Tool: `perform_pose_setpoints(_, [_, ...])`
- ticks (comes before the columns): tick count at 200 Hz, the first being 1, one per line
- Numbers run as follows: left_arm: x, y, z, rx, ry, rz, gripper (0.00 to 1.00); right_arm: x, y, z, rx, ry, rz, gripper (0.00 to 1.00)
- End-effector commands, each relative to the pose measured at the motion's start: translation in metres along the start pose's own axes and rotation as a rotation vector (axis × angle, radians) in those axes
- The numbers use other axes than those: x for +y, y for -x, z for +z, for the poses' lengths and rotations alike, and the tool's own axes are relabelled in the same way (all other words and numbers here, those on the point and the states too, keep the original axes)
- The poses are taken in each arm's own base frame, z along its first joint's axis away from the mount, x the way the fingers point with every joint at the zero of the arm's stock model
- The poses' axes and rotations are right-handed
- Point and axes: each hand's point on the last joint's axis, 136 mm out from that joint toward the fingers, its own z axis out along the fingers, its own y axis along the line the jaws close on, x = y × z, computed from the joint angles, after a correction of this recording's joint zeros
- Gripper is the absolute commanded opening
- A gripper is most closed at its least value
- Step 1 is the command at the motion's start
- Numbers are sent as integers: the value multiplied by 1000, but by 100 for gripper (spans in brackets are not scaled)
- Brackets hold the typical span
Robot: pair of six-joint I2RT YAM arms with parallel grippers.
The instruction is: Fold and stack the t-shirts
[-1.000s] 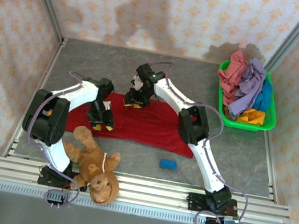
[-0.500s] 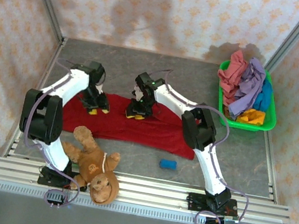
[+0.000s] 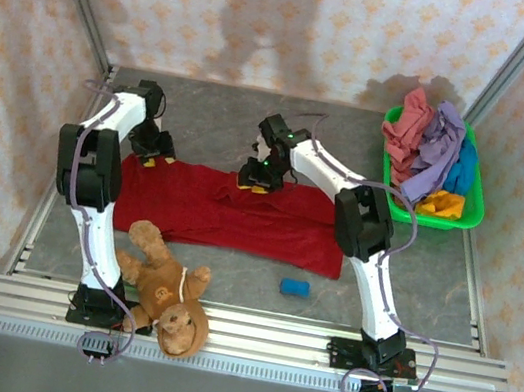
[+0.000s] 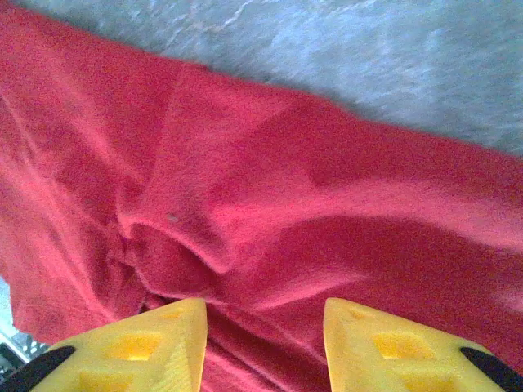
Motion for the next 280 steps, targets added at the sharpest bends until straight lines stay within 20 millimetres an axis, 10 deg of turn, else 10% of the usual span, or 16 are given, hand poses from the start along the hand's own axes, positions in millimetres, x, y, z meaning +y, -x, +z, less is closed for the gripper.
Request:
perform_pose_setpoints(1, [5,15,-1,-17,51,37,46,-8,13,-7,-48,0,24,42])
perform_pose_setpoints(197, [70,51,23,22,60,-149,46,-118,-25,12,10,-151,241,41])
perform_pose_setpoints(280, [-36,92,21,-41,-88,-127,45,-125,-13,-8,-20,-188,227,41])
